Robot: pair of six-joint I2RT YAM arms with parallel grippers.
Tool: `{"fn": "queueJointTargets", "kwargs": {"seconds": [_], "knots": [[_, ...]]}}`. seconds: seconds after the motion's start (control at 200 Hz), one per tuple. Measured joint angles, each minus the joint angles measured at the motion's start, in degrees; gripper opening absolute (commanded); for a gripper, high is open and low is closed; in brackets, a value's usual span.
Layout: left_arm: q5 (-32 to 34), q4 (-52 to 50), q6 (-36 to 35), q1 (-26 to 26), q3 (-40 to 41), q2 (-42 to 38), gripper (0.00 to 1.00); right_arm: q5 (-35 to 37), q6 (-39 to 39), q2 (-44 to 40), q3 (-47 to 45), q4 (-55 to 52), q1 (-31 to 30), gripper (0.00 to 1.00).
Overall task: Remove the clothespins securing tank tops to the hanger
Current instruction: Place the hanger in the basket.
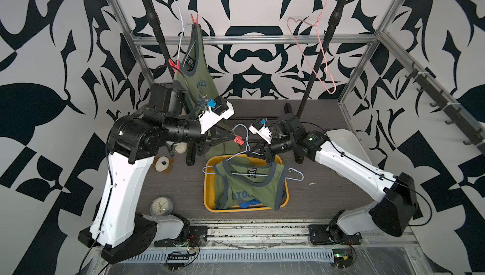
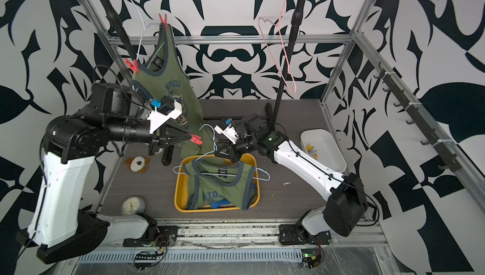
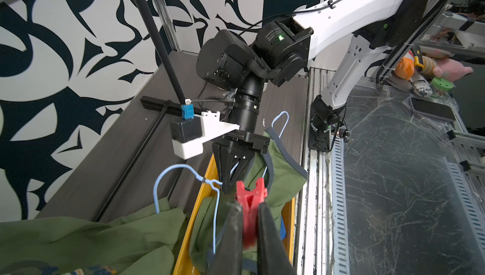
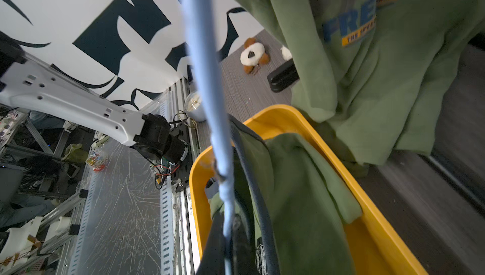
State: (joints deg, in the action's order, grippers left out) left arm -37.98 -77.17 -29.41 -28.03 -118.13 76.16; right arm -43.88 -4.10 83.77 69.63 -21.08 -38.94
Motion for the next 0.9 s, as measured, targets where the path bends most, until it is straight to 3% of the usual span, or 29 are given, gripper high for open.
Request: {"fn": "queueJointTargets", "kwargs": {"seconds": [0.115,0.26,0.45,0.675,0.9], "knots": [[-0.9,1.1,1.2,0.0,0.4,0.6,0.1,0.9,-0.8,2.7,-1.7,0.4,0.2,0.0],[-2.0,2.0,2.2,0.0,0.4,0.4,0.11,2.2,-2.0,5.9,-2.4,0.4,0.3,0.2],[-2.8,3.5,3.3,0.0,1.9,0.2,0.12,4.1,-2.5,6.7,-2.6,0.9,1.5,0.33],[-3.6,5.6,5.4,0.0,4.8,0.4,0.13,4.2,-4.6,5.7,-2.6,2.3,4.7,0.35],[-4.5,7.9,8.4,0.0,4.8,1.2,0.13,3.9,-8.8,-1.6,-2.6,8.2,8.3,0.36]]}}
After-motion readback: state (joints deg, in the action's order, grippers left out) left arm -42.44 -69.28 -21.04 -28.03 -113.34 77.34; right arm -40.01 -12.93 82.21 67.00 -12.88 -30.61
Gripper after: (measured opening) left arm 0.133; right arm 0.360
